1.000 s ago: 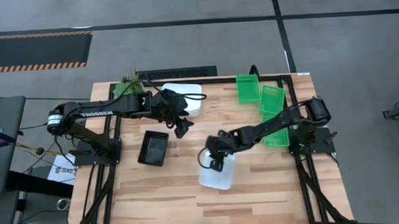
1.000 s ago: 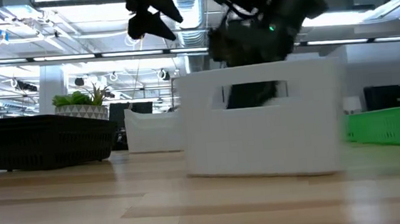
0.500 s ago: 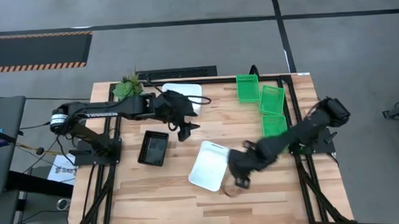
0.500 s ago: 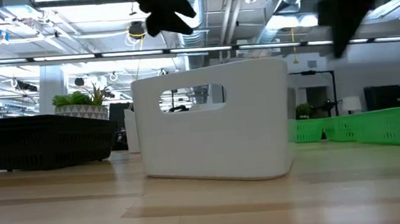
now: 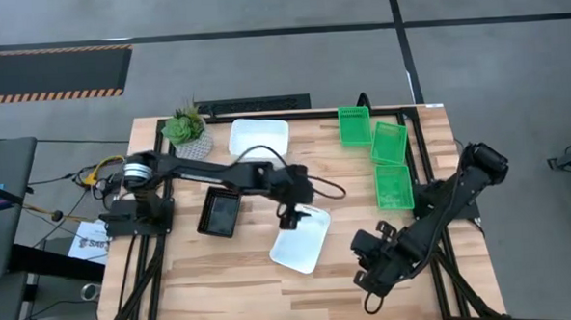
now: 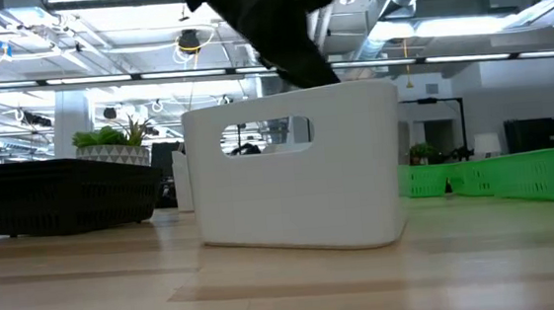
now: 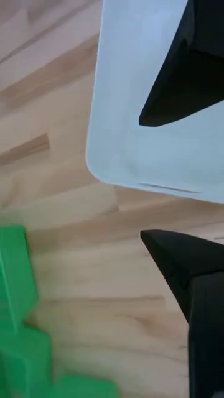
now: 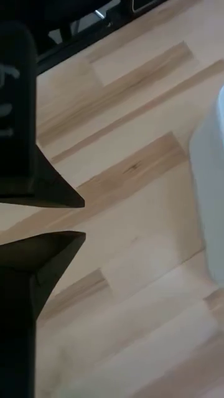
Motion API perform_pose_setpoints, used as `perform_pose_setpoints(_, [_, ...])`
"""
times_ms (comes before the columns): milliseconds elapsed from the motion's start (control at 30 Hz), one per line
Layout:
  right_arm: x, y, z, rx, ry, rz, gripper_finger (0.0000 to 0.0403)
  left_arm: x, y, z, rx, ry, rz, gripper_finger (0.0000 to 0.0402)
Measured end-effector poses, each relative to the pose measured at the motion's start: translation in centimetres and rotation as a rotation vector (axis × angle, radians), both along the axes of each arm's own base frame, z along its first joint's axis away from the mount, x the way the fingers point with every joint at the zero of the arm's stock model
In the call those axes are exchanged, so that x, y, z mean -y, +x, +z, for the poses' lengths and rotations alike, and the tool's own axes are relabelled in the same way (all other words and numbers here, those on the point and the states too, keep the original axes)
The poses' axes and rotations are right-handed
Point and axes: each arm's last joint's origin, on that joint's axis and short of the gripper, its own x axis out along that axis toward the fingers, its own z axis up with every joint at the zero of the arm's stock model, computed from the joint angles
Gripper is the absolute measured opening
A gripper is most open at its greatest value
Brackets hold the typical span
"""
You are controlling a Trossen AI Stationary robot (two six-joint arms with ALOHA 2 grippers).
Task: Stack baskets by color
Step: Stack the bottom white bin on top of the white bins
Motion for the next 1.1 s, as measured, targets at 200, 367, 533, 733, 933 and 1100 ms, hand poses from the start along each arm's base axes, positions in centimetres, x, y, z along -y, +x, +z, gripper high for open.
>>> perform_pose_setpoints(200, [-0.4,0.1,-0.4,-0.006,0.007,0.002,0.0097,0.2,2.4,-1.9,-0.121,0.065,-0.055,0.0292])
perform_pose_setpoints(367, [-0.6,0.0,-0.5,-0.007,0.015,-0.003,0.0098,0.0,3.6,-4.1,-0.210,0.102,-0.082,0.0293])
perform_pose_setpoints(533, [-0.8,-0.1,-0.5,-0.005,0.022,-0.005,0.0098,-0.1,3.9,-6.8,-0.297,0.136,-0.110,0.0293])
perform_pose_setpoints(733, [-0.8,-0.1,-0.5,-0.005,0.022,-0.005,0.0098,-0.5,3.7,-8.2,-0.367,0.158,-0.017,0.0241])
perform_pose_setpoints(933, [-0.8,-0.1,-0.5,-0.004,0.022,-0.005,0.0098,-0.6,3.3,-8.0,-0.401,0.150,0.002,0.0080])
perform_pose_setpoints(1100, [-0.8,-0.1,-0.5,-0.004,0.025,-0.011,0.0098,-0.8,3.2,-8.0,-0.415,0.115,0.132,0.0010])
